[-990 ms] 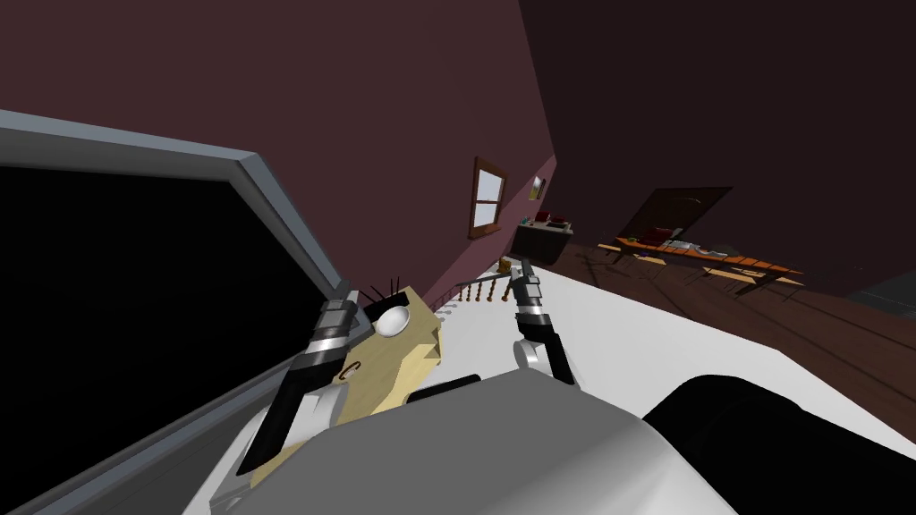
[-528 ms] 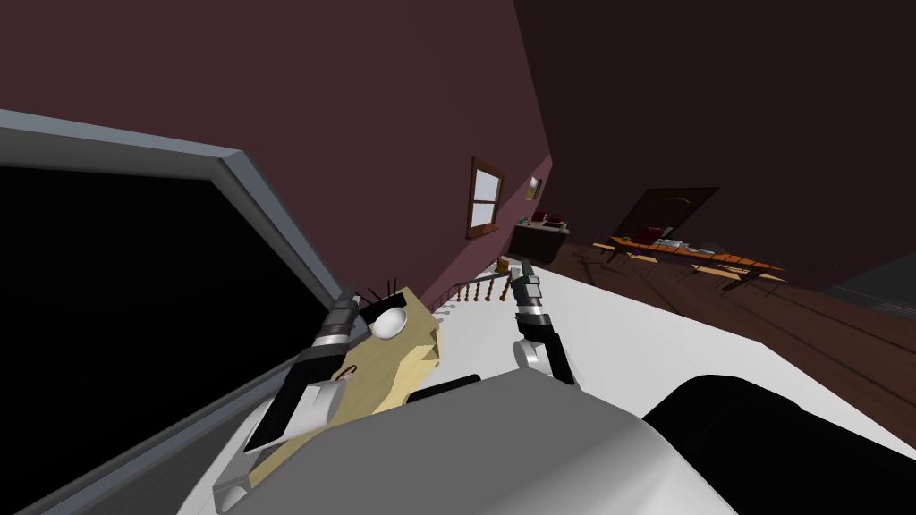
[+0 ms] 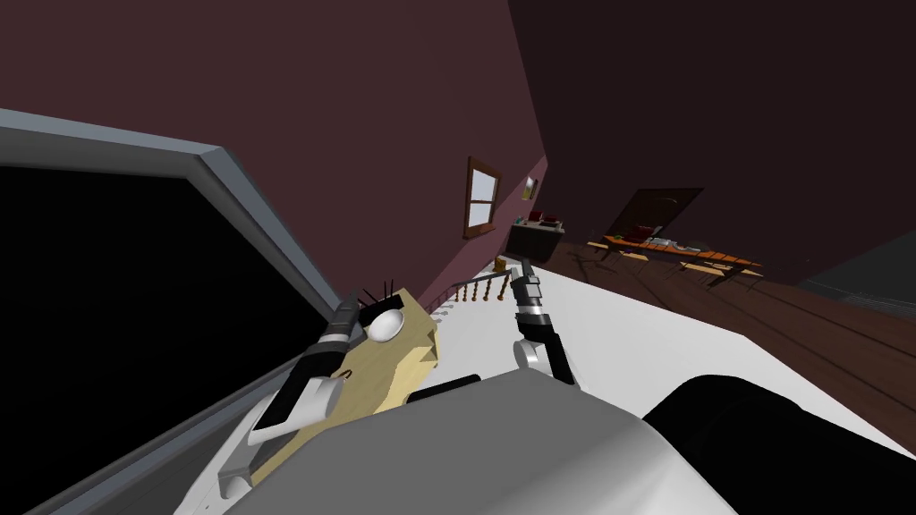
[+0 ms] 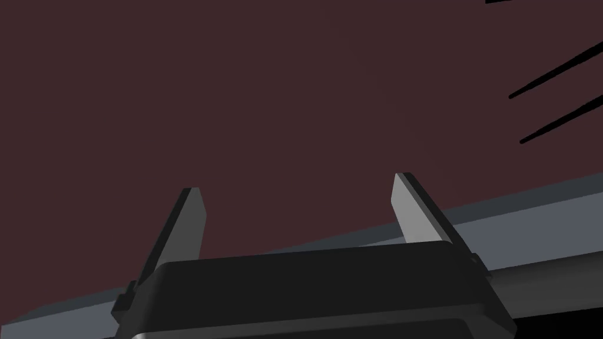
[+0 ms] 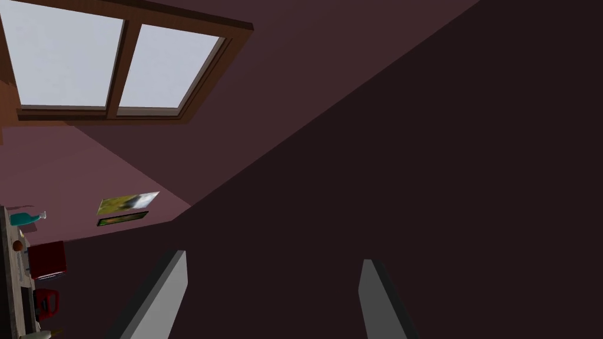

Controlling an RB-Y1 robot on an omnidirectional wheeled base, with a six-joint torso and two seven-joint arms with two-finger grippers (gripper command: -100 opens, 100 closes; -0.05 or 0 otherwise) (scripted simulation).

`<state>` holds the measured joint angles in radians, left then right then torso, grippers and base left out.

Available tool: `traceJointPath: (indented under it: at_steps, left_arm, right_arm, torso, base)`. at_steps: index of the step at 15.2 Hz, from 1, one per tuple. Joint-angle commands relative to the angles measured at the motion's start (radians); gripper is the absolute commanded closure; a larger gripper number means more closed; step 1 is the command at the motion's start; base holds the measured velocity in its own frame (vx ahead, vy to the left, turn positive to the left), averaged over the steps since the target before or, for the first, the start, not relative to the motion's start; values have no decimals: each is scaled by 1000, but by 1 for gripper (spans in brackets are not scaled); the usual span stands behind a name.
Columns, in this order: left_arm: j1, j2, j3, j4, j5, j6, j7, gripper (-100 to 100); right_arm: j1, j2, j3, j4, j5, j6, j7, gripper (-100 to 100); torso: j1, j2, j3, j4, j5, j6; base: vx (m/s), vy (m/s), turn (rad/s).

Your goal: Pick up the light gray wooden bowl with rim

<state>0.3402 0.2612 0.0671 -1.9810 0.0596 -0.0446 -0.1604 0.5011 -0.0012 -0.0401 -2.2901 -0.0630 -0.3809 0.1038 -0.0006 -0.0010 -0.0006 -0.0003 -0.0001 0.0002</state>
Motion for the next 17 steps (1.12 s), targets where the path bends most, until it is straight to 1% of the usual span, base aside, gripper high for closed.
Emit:
traceJointPath:
  at_steps: [1,2,4,5,6,8,9,11,12,14,15,17]
  left_arm:
    - [-4,5,3,6,4,40,-2,-100]
    - [-18,18,9,32,15,68,-8,-100]
    - [-18,18,9,32,15,96,-8,-100]
    - [-18,18,9,32,15,96,-8,-100]
    - [-32,29,16,58,26,132,-13,-100]
    - [-32,29,16,58,26,153,-13,-100]
    - [-47,41,22,85,38,183,-18,-100]
    - [-47,41,22,85,38,211,-18,-100]
    - [-61,52,29,112,49,240,-24,-100]
    - [-61,52,29,112,49,270,-24,-100]
    - [-76,62,36,139,61,297,-29,-100]
    - [-76,62,36,139,61,329,-29,-100]
  right_arm:
    - [0,0,0,0,0,0,0,0]
    - [0,0,0,0,0,0,0,0]
    - [0,0,0,0,0,0,0,0]
    - [0,0,0,0,0,0,0,0]
    - [0,0,0,0,0,0,0,0]
    - [0,0,0,0,0,0,0,0]
    - [0,0,0,0,0,0,0,0]
    - [0,0,0,0,0,0,0,0]
    - [0,0,0,0,0,0,0,0]
    - [0,0,0,0,0,0,0,0]
    - [0,0,0,0,0,0,0,0]
    - [0,0,0,0,0,0,0,0]
  torso:
    - [0,0,0,0,0,0]
    - [0,0,0,0,0,0]
    - [0,0,0,0,0,0]
    - [0,0,0,0,0,0]
    - [0,0,0,0,0,0]
    - [0,0,0,0,0,0]
    - [0,0,0,0,0,0]
    - [0,0,0,0,0,0]
    - [0,0,0,0,0,0]
    - [0,0,0,0,0,0]
    - [0,0,0,0,0,0]
    - [0,0,0,0,0,0]
  base:
    - [8,-8,-14]
    - [8,-11,-43]
    - [8,-8,-39]
    - [0,0,0]
    - [6,-7,-47]
    - [7,-7,-40]
    - [9,-10,-52]
    - [9,-8,-36]
    - [8,-11,-54]
    - [9,-9,-39]
    - [10,-9,-45]
    - [9,-8,-39]
